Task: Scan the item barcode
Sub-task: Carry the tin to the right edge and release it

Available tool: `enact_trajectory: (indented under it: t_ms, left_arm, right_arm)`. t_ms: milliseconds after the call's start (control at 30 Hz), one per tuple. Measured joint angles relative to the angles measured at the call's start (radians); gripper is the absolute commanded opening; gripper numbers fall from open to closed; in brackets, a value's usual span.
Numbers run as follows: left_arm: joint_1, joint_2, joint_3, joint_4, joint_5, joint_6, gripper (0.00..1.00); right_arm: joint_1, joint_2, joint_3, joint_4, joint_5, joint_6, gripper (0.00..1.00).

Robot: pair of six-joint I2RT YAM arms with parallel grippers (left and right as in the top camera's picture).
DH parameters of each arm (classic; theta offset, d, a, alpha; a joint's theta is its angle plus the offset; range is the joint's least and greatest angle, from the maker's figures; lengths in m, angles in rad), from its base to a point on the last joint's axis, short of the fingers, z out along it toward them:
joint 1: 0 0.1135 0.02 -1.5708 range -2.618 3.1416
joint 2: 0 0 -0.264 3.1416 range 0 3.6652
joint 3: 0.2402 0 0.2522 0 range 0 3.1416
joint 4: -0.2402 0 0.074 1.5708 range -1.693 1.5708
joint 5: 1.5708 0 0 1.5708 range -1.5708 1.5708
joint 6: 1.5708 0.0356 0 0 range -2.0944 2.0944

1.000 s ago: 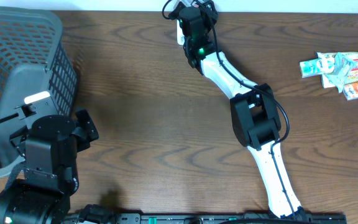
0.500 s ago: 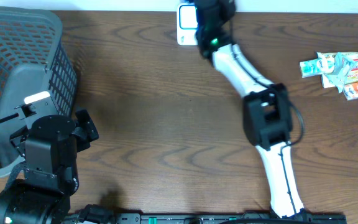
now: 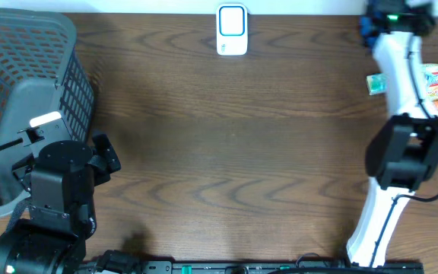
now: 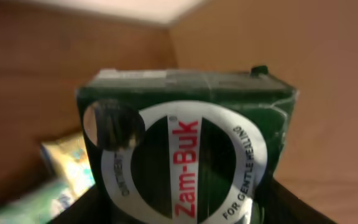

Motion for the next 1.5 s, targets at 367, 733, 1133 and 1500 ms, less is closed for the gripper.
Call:
enact_trajectory:
  t_ms: [367,733,1133,1500]
  left_arm:
    - [0.0,0.0,0.0,0.0,0.0,0.0,0.98]
    - [0.0,0.0,0.0,0.0,0.0,0.0,0.98]
    - [0.0,0.0,0.0,0.0,0.0,0.0,0.98]
    - [0.0,0.0,0.0,0.0,0.0,0.0,0.98]
  right_arm:
    - [-0.193,0.0,-0.002,-0.117,-0.22,0.197,0.99]
    - [-0.17,0.0,-0.002,-0.153,-0.318,0.262,0.99]
    - [-0.064,-0.116,-0.003,-0.284,-0.463,0.419,0.99]
    - [0.017,-0.43,0.0,-0.661,-0.801,0.517,0.99]
